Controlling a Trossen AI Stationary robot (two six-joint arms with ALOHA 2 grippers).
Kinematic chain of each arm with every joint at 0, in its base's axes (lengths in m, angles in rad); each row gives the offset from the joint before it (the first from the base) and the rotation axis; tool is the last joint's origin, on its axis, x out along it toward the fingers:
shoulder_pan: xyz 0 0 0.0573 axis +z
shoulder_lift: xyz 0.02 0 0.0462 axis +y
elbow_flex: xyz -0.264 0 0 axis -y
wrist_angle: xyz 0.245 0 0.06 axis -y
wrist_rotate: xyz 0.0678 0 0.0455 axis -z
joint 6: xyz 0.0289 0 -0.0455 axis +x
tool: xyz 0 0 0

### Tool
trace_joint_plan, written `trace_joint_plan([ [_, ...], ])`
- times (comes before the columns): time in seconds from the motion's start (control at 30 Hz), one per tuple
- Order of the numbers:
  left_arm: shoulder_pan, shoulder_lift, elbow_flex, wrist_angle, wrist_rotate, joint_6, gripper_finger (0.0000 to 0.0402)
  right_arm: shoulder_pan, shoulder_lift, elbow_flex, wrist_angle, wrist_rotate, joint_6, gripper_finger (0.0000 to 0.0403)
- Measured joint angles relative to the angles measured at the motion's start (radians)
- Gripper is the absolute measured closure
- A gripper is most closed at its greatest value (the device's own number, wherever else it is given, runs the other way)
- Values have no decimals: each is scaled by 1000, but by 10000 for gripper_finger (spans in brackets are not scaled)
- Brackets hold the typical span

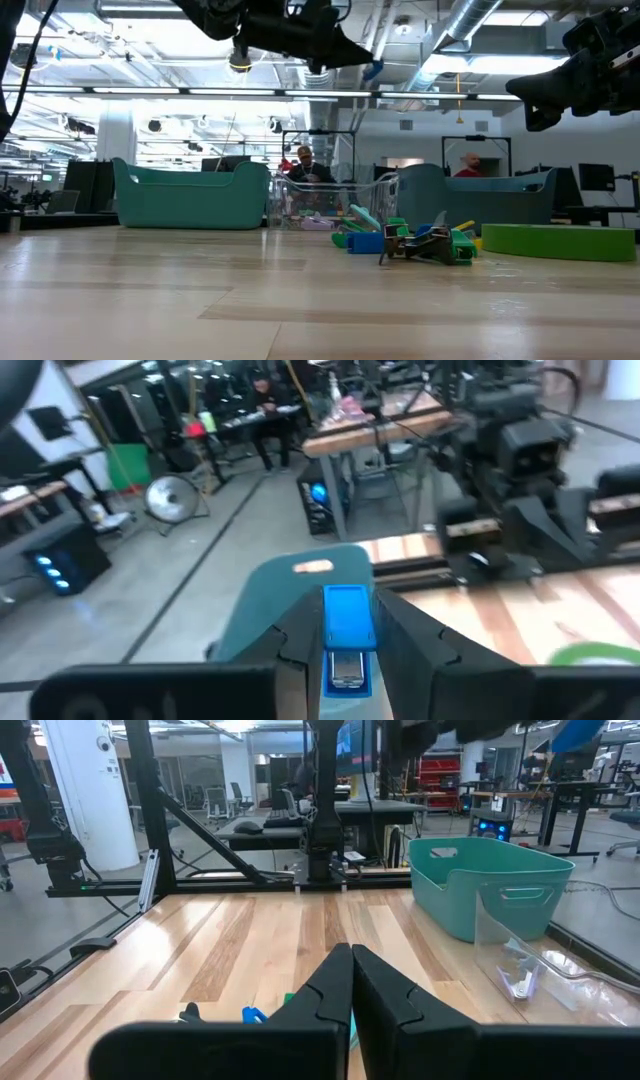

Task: Pick and place Stapler, Stapler remover, tape
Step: Put the blue stapler into the dark blue bin

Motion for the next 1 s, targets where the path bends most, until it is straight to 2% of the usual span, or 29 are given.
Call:
trace_joint_plan([
  [0.43,13,23,95,-5,-48,33,334,0,0,0,0,0,0,403],
  [0.8,17,186,311,0,-48,26,334,0,0,0,0,0,0,403],
  [1.0,17,271,374,-3,-48,26,334,0,0,0,0,0,0,403],
])
